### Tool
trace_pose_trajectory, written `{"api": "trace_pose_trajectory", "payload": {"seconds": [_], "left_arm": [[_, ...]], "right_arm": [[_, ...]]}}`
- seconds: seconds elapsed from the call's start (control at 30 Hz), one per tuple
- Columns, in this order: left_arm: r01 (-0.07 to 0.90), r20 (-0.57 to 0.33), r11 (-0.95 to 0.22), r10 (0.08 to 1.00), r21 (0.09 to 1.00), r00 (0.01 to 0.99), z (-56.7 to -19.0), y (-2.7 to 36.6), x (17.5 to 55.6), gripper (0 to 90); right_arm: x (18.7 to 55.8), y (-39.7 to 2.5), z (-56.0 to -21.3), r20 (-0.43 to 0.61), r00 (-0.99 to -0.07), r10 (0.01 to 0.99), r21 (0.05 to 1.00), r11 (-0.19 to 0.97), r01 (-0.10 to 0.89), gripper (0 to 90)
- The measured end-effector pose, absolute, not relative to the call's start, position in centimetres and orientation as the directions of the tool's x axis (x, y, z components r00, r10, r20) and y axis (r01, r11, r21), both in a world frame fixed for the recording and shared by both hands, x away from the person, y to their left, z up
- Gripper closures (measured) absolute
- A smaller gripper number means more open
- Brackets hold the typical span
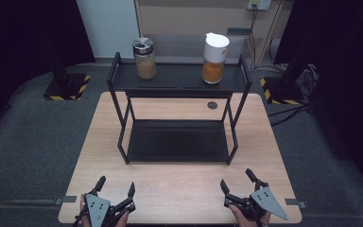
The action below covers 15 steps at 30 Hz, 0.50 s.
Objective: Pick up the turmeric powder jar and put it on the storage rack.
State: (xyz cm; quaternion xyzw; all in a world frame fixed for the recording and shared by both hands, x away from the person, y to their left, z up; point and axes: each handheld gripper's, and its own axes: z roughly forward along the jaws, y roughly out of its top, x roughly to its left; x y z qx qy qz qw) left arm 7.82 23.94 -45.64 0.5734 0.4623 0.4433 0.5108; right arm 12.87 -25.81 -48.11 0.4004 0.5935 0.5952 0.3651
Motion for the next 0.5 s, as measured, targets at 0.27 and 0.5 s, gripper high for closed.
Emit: {"api": "trace_pose_trajectory", "payload": {"seconds": [0.27,0.5], "left_arm": [[0.08,0.032,-0.047,0.983,0.996,0.178,-45.73,23.88,7.93,7.0],[0.085,0.033,-0.049,0.983,0.995,0.178,-45.77,23.83,7.99,7.1]], "right_arm": [[13.01,-25.98,-48.19,0.047,-0.414,0.909,0.998,-0.029,0.05,4.0],[13.1,-26.13,-48.3,0.049,-0.416,0.908,0.998,-0.028,0.058,4.4]]}}
